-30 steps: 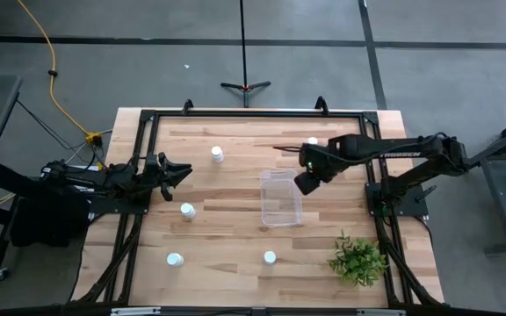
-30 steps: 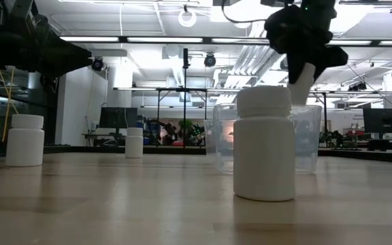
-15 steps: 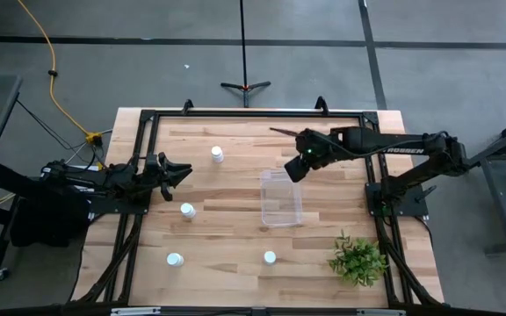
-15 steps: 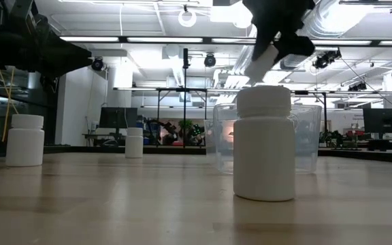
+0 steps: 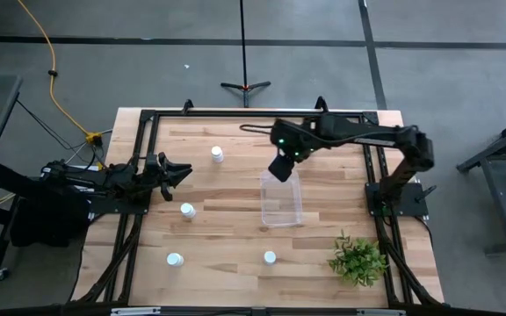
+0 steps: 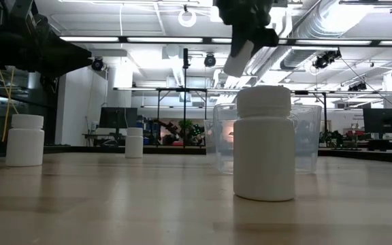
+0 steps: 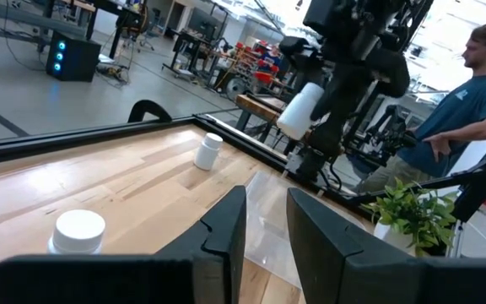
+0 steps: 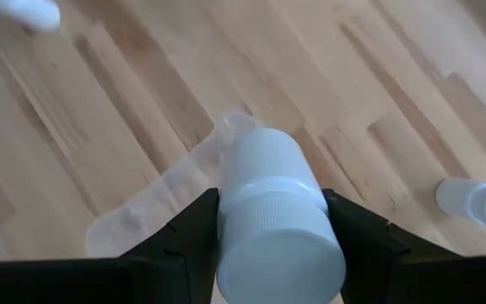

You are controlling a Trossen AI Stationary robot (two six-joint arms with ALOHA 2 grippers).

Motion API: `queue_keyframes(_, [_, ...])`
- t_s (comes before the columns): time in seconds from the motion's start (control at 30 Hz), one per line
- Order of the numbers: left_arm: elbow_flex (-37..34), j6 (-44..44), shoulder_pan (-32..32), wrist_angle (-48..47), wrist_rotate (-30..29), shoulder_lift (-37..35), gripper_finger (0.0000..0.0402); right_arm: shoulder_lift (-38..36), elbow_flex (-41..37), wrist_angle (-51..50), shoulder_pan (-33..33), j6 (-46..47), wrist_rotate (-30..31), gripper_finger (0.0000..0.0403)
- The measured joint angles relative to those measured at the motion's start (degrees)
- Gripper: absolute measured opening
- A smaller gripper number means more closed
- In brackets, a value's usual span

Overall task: Pick and place pill bottles into a basket
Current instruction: Put the pill bottle into the bin

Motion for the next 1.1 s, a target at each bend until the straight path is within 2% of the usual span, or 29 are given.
queue_keyframes(0.27, [0.0, 0.0, 0.01, -0.01, 0.0, -0.01, 0.0124, 2.42, 0.23, -4.37, 0.74, -1.05, 0.04, 0.017])
queue_keyframes(1.1, [0.0, 0.01, -0.01, 0.0, -0.82, -0.01, 0.0124, 2.58, -16.59, 9.63, 3.56, 0.21, -1.94, 0.017])
